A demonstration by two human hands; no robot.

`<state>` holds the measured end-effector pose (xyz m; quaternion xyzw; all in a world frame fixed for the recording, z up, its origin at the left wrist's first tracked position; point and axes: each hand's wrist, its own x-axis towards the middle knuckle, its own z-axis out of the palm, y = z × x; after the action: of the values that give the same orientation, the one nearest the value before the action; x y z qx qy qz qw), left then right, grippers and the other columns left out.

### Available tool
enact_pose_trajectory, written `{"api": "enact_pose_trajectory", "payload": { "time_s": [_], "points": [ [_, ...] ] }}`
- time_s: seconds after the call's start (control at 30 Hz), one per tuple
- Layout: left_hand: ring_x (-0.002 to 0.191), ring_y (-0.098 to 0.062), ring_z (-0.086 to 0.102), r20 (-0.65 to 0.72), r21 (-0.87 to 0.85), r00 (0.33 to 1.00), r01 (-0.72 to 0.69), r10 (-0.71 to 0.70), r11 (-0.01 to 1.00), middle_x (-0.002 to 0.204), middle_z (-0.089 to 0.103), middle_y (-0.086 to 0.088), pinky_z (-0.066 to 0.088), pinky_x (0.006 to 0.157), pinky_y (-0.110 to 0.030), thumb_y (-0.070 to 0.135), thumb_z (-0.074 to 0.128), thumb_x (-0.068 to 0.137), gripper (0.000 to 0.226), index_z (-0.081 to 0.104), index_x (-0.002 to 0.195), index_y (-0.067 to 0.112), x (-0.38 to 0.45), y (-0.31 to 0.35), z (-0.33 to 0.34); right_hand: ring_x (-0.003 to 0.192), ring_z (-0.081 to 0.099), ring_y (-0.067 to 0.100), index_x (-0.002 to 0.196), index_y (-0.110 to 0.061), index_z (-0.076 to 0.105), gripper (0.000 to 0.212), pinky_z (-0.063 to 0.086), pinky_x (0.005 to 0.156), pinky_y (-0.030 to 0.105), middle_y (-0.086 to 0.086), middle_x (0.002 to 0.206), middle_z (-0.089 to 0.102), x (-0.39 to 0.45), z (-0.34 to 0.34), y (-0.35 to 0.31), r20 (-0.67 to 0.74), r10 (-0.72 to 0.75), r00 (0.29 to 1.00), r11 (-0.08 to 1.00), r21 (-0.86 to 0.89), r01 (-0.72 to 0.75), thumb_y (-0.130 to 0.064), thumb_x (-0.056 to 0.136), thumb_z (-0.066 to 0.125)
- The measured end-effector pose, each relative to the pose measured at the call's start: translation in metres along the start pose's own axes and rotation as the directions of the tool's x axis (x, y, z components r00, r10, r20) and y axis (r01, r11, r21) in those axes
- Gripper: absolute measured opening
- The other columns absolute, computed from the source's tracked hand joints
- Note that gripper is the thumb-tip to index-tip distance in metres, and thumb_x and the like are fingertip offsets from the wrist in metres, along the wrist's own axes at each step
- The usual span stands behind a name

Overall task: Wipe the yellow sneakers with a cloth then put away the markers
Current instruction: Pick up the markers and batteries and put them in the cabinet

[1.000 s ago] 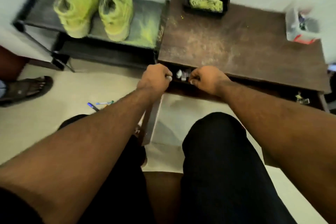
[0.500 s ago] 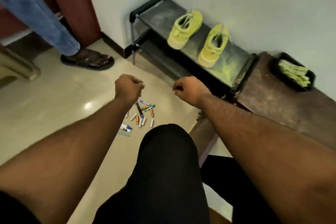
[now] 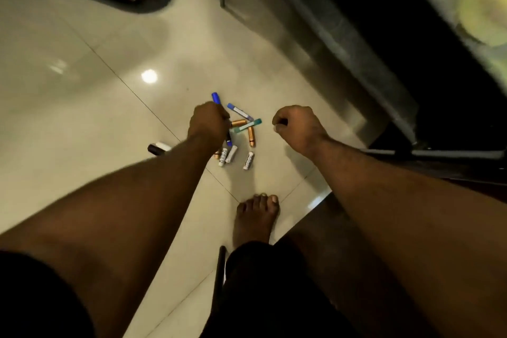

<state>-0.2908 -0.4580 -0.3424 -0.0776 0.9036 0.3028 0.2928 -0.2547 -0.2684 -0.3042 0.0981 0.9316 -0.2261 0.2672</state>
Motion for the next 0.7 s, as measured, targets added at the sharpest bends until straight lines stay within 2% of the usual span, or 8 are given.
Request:
{"api": "enact_pose_trajectory", "payload": {
  "time_s": [0.13,0.23,0.3,0.4,0.53,0.6,0.7],
  "points": [
    [0.111,-0.03,0.056,-0.017,0.209,0.991,-0.128,0.134,0.97,0.119,0.06,-0.014,0.046,0.093,-0.034,0.007,0.059,0.087,0.028,0.067,0.114,0.011,0.048,0.007,0.024,0.096,0.063,0.029,0.104,-0.02,0.07,0.025,0.053,0.085,0.035,0.009,0.106,0.069,0.04,0.04,0.012,0.022,-0.034,0.999,0.999,-0.007,0.034,-0.01,0.085,0.058],
    [0.113,-0.034,0.048,0.018,0.508,0.967,-0.227,0.254,0.831,0.119,0.054,-0.014,0.041,0.093,-0.042,0.016,0.063,0.086,0.032,0.065,0.118,0.019,0.062,0.006,0.035,0.103,0.061,0.032,0.11,-0.021,0.068,0.034,0.051,0.088,0.032,0.011,0.112,0.066,0.059,0.067,0.015,0.012,-0.069,0.998,0.997,-0.02,0.07,-0.004,0.084,0.054],
    [0.113,-0.035,0.045,0.019,0.591,0.956,-0.248,0.294,0.768,0.118,0.052,-0.014,0.037,0.093,-0.045,0.021,0.065,0.085,0.032,0.065,0.117,0.021,0.066,0.001,0.038,0.102,0.06,0.034,0.108,-0.018,0.067,0.033,0.049,0.082,0.032,0.012,0.111,0.065,0.068,0.079,0.019,-0.009,-0.088,0.996,0.995,-0.04,0.088,-0.002,0.083,0.053],
    [0.114,-0.034,0.044,-0.006,0.62,0.935,-0.275,0.355,0.735,0.12,0.051,-0.014,0.036,0.094,-0.045,0.017,0.064,0.086,0.03,0.064,0.116,0.016,0.072,-0.003,0.043,0.1,0.059,0.033,0.106,-0.012,0.064,0.02,0.047,0.078,0.034,0.014,0.109,0.062,0.076,0.087,0.026,-0.042,-0.109,0.993,0.989,-0.1,0.105,-0.009,0.089,0.056],
    [0.111,-0.033,0.048,0.008,0.609,0.932,-0.291,0.361,0.738,0.119,0.054,-0.014,0.036,0.093,-0.044,0.023,0.062,0.088,0.029,0.063,0.114,0.011,0.074,-0.002,0.044,0.101,0.057,0.032,0.109,-0.011,0.062,0.019,0.046,0.082,0.034,0.014,0.114,0.055,0.075,0.089,0.033,-0.044,-0.095,0.995,0.989,-0.118,0.089,-0.015,0.09,0.06],
    [0.104,-0.031,0.054,0.002,0.547,0.945,-0.276,0.328,0.79,0.111,0.06,-0.011,0.038,0.092,-0.042,0.021,0.061,0.088,0.02,0.064,0.107,0.013,0.07,0.0,0.041,0.102,0.057,0.032,0.11,-0.009,0.06,0.021,0.048,0.083,0.035,0.015,0.116,0.055,0.069,0.083,0.038,-0.038,-0.032,0.999,0.99,-0.139,0.027,-0.013,0.089,0.063],
    [0.091,-0.026,0.061,-0.085,0.263,0.983,-0.138,0.166,0.955,0.099,0.067,-0.006,0.049,0.084,-0.037,0.013,0.065,0.082,0.011,0.064,0.092,0.015,0.053,0.01,0.03,0.098,0.061,0.034,0.104,-0.009,0.06,0.017,0.051,0.08,0.034,0.015,0.11,0.061,0.05,0.055,0.042,-0.045,0.099,0.994,0.99,-0.096,-0.103,-0.008,0.087,0.062]
  ]
}}
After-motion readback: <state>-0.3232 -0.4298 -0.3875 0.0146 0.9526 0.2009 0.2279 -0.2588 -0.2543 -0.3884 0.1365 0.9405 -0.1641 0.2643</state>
